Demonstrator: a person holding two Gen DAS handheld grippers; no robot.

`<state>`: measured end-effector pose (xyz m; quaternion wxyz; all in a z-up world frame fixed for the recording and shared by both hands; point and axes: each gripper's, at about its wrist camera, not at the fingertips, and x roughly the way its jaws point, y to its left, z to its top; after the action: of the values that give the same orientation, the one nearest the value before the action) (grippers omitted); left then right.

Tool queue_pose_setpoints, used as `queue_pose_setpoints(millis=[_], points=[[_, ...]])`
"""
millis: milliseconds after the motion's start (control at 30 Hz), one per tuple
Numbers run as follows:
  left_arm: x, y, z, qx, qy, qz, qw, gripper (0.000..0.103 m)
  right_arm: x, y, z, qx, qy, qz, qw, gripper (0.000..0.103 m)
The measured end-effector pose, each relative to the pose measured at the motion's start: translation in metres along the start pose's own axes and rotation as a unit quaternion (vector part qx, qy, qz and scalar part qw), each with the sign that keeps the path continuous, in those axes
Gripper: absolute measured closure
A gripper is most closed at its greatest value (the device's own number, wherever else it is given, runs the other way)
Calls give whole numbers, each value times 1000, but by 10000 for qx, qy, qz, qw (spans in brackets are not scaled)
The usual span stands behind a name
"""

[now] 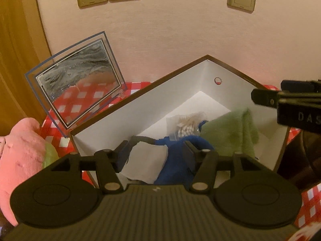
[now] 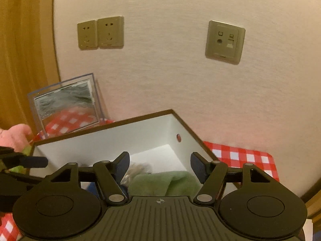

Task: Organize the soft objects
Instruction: 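Open both tools to drop the tissue and green towel into the box, then raise both open tools out of the box and move toward the knit sock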

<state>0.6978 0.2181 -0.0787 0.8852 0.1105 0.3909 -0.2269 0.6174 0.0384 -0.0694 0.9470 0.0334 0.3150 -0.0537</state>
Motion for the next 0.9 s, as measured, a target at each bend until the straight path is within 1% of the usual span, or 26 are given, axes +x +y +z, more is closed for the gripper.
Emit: queue_pose_setpoints(millis=[267,433,600,900], points=[[-24,1,-10,-29,-44,-79,10000,47,-22,9,-11,-49,80,321,9994,36],[-45,2,-19,16,-79,-51,10000,47,-47,11,-17,-21,18,526,9986,36],[-73,-3,-35,36,-174,-83,9998,47,-79,4,-26,161,-21,700,9974,36],[-119,-18,-63,15,-230,-214,9995,47,-131,-13,-54,526,152,875,9947,36]])
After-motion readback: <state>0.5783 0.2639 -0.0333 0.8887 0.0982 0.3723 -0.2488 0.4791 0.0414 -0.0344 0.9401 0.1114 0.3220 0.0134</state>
